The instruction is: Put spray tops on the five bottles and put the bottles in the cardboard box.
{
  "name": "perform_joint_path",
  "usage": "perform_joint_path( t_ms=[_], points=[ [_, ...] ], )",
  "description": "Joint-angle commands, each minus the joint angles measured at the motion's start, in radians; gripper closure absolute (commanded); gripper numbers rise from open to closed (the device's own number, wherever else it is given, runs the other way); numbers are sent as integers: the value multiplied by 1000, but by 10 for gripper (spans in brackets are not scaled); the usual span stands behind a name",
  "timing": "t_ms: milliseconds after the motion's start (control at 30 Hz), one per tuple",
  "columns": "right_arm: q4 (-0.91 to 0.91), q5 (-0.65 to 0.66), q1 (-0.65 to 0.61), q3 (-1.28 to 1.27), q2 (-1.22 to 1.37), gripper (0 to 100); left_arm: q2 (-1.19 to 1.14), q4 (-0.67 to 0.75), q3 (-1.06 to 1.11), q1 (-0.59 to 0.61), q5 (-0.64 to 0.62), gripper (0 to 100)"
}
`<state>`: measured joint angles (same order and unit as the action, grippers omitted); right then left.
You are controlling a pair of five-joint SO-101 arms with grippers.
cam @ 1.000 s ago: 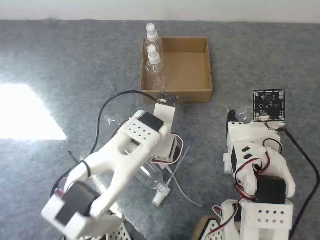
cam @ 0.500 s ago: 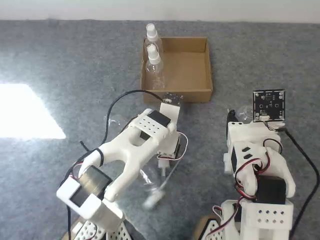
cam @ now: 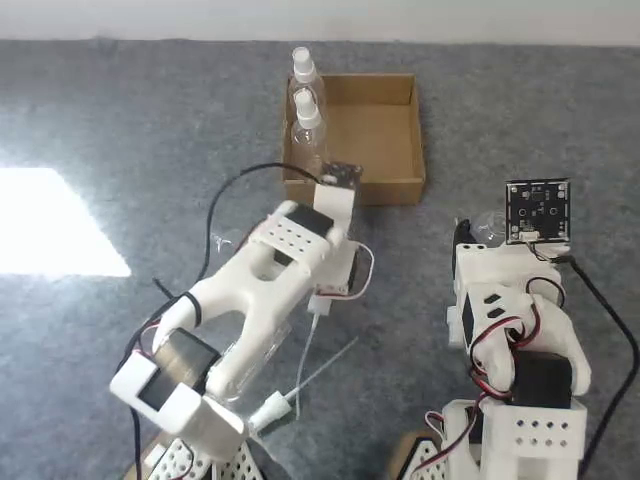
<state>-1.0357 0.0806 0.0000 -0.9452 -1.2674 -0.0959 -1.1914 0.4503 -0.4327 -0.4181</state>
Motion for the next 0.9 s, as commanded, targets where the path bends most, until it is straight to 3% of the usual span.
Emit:
perform_joint_path(
  t_ms=[0, 267, 867],
  points=[
    [25, -5, 8, 26, -31, 909, 9, -51, -97, 23, -6, 977],
    [25, -9, -1, 26, -31, 911, 106, -84, -137, 61, -5, 977],
    [18, -2, -120, 2, -31, 912, 603, -12, 90, 210, -5, 977]
  ],
)
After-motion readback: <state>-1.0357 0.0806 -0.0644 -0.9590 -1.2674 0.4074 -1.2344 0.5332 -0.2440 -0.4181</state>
